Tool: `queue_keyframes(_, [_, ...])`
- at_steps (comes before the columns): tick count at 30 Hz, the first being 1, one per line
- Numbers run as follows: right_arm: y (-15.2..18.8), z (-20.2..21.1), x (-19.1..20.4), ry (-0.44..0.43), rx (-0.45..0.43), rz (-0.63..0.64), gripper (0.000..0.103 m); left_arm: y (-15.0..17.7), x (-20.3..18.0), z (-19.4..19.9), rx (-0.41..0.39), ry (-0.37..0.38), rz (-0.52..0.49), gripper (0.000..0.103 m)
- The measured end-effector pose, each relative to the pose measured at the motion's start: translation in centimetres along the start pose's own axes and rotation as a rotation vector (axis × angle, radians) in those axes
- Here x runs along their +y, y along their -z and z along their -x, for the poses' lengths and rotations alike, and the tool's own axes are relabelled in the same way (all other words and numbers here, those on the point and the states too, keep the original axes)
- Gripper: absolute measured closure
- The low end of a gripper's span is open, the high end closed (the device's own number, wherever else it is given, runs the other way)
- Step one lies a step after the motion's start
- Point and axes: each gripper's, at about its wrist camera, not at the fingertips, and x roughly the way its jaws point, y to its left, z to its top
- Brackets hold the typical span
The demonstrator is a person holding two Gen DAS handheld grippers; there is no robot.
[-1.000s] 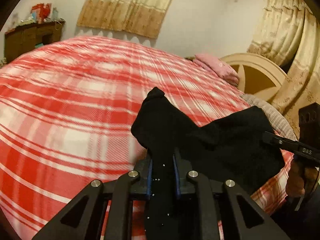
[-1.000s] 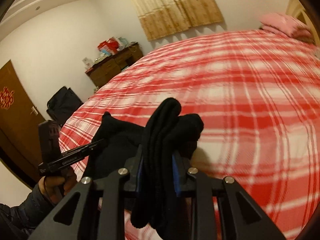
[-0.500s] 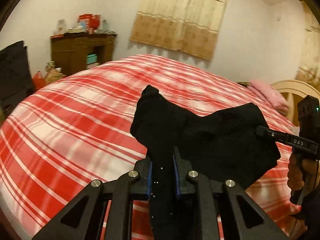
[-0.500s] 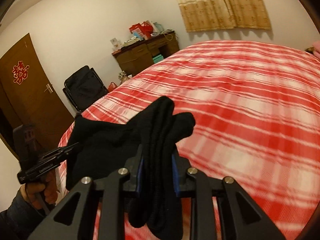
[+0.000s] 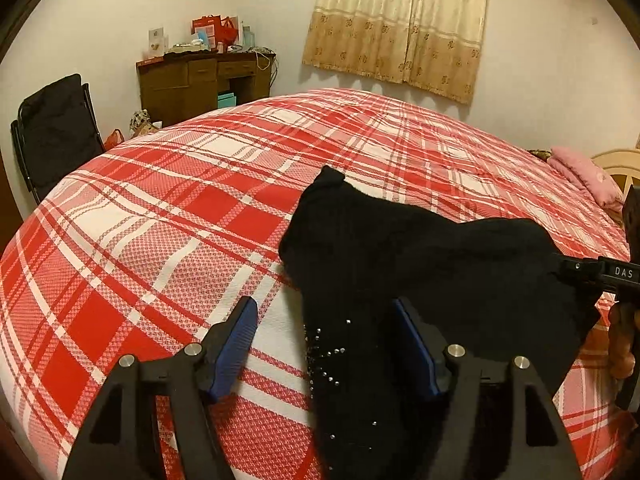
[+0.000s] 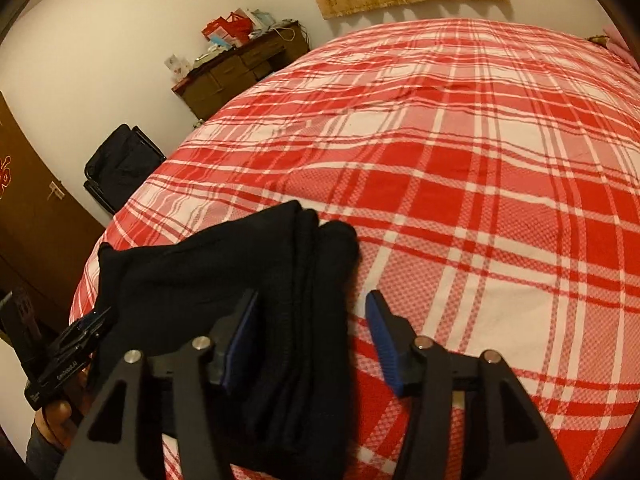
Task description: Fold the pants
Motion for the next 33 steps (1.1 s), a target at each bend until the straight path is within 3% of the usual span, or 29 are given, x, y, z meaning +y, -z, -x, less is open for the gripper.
queue_keyframes(15, [0.1,0.2,0.1,0.037,-0.015,-0.012,0.041,0.2,0.3,0.9,0.007,-0.036,0.001,0.031])
queue_keyframes(23, [0.7,3.8,-0.7,0.114,-0.079,-0.022,0.034,1.3,1.1,3.2,0.012,-0.113,-0.012,0.024])
queue_keyframes(33, [2.4,6.4,-0.6,0.107,-0.076,-0.034,0.029,2.1,1.1,5.1,0.032,-0.149,-0.009,0.023])
